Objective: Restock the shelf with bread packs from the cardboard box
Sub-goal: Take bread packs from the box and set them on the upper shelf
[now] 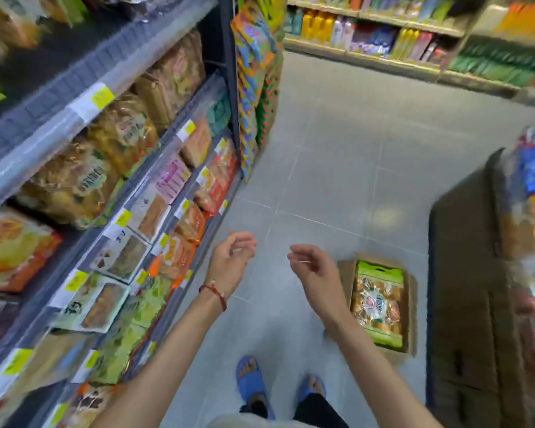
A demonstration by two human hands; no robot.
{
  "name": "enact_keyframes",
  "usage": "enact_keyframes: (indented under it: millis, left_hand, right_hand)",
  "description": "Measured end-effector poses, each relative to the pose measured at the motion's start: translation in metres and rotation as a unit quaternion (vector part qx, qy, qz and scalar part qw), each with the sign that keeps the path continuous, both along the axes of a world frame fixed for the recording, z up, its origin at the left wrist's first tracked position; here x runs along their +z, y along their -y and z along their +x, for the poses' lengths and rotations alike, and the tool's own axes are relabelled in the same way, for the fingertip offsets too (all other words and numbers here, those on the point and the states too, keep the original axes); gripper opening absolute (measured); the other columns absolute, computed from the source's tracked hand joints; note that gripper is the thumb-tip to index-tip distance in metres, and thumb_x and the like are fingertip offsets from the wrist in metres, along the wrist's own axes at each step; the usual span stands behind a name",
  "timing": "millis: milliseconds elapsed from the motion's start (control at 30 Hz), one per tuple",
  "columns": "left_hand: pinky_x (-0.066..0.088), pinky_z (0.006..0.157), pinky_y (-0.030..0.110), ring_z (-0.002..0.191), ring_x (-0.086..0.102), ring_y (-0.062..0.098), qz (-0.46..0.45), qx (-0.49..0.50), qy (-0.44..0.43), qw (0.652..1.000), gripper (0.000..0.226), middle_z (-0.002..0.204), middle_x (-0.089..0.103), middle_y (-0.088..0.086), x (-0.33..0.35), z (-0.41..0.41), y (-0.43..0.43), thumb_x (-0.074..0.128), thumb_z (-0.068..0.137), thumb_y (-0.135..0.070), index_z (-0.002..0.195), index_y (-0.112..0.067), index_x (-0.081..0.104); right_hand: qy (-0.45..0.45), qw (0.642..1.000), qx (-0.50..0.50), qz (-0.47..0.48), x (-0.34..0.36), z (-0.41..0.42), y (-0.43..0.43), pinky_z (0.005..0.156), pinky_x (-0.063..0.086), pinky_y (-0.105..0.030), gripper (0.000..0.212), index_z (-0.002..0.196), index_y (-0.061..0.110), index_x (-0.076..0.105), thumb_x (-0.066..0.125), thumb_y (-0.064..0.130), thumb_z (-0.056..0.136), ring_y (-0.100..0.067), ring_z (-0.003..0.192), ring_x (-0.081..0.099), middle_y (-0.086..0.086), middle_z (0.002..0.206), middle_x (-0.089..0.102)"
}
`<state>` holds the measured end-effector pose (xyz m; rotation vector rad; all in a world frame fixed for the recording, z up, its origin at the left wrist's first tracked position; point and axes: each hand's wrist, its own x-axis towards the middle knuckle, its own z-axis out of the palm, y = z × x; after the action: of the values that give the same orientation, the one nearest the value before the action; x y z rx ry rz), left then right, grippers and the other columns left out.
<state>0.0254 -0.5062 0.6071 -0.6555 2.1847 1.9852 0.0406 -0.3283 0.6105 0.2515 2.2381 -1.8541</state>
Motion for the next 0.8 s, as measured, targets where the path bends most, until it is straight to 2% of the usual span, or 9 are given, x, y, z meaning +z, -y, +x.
enact_keyframes:
  millis: [167, 233, 333, 400, 500, 667, 800]
  left_hand:
    - [0.046, 0.067, 0.019, 0.083, 0.061, 0.01, 0.006, -0.098, 0.036, 0.995, 0.032, 0.098, 0.069, 0.0, -0.017, 0.031, -0.099, 0.058, 0.089, 0.002, 0.091, -0.03, 0.063]
    - [0.045, 0.067, 0.022, 0.083, 0.061, 0.015, 0.013, -0.125, 0.047, 0.991, 0.03, 0.096, 0.069, -0.001, -0.025, 0.044, -0.144, 0.059, 0.09, 0.0, 0.091, -0.03, 0.064]
    - [0.045, 0.067, 0.024, 0.084, 0.061, 0.017, 0.023, -0.153, 0.064, 0.986, 0.03, 0.092, 0.068, -0.004, -0.034, 0.069, -0.212, 0.059, 0.09, 0.0, 0.09, -0.03, 0.063]
    - [0.045, 0.069, 0.024, 0.086, 0.061, 0.018, 0.028, -0.17, 0.075, 0.982, 0.031, 0.094, 0.068, -0.004, -0.038, 0.087, -0.255, 0.057, 0.09, 0.001, 0.09, -0.028, 0.063]
    - [0.048, 0.077, 0.026, 0.092, 0.063, 0.016, 0.033, -0.186, 0.083, 0.979, 0.03, 0.098, 0.069, -0.004, -0.042, 0.111, -0.306, 0.055, 0.091, -0.001, 0.093, -0.029, 0.064]
    - [0.05, 0.084, 0.029, 0.1, 0.064, 0.017, 0.022, -0.164, 0.1, 0.981, 0.026, 0.104, 0.069, -0.005, -0.053, 0.124, -0.349, 0.054, 0.092, -0.004, 0.102, -0.025, 0.065]
    - [0.05, 0.08, 0.026, 0.099, 0.064, 0.017, 0.012, -0.134, 0.117, 0.984, 0.026, 0.107, 0.07, -0.001, -0.07, 0.111, -0.369, 0.052, 0.093, -0.004, 0.104, -0.023, 0.065]
  right_hand:
    - [0.049, 0.994, -0.095, -0.003, -0.015, 0.064, -0.094, 0.079, 0.051, -0.013, 0.029, 0.104, 0.027, 0.069, 0.064, 0.0, 0.096, -0.003, 0.088, 0.067, 0.001, 0.103, 0.075]
    - [0.055, 0.99, -0.131, -0.006, -0.022, 0.088, -0.135, 0.078, 0.051, -0.012, 0.028, 0.105, 0.024, 0.069, 0.063, -0.002, 0.095, 0.001, 0.086, 0.067, 0.004, 0.101, 0.074]
    - [0.077, 0.983, -0.168, -0.016, -0.03, 0.12, -0.196, 0.079, 0.051, -0.013, 0.024, 0.116, 0.015, 0.069, 0.061, 0.001, 0.098, 0.012, 0.085, 0.065, 0.008, 0.103, 0.072]
    - [0.086, 0.98, -0.177, -0.016, -0.038, 0.136, -0.238, 0.081, 0.052, -0.015, 0.023, 0.119, 0.014, 0.069, 0.062, 0.005, 0.099, 0.007, 0.09, 0.066, 0.008, 0.103, 0.071]
    - [0.102, 0.979, -0.175, -0.002, -0.05, 0.153, -0.291, 0.091, 0.054, -0.023, 0.023, 0.119, 0.016, 0.071, 0.064, 0.009, 0.098, -0.01, 0.104, 0.068, 0.002, 0.11, 0.073]
    - [0.119, 0.982, -0.147, 0.004, -0.061, 0.158, -0.359, 0.095, 0.052, -0.026, 0.02, 0.114, 0.025, 0.07, 0.064, 0.013, 0.099, -0.012, 0.11, 0.067, 0.002, 0.114, 0.072]
    - [0.141, 0.981, -0.136, 0.013, -0.075, 0.135, -0.397, 0.101, 0.055, -0.041, 0.018, 0.115, 0.026, 0.07, 0.064, 0.018, 0.1, -0.016, 0.112, 0.067, 0.001, 0.116, 0.072]
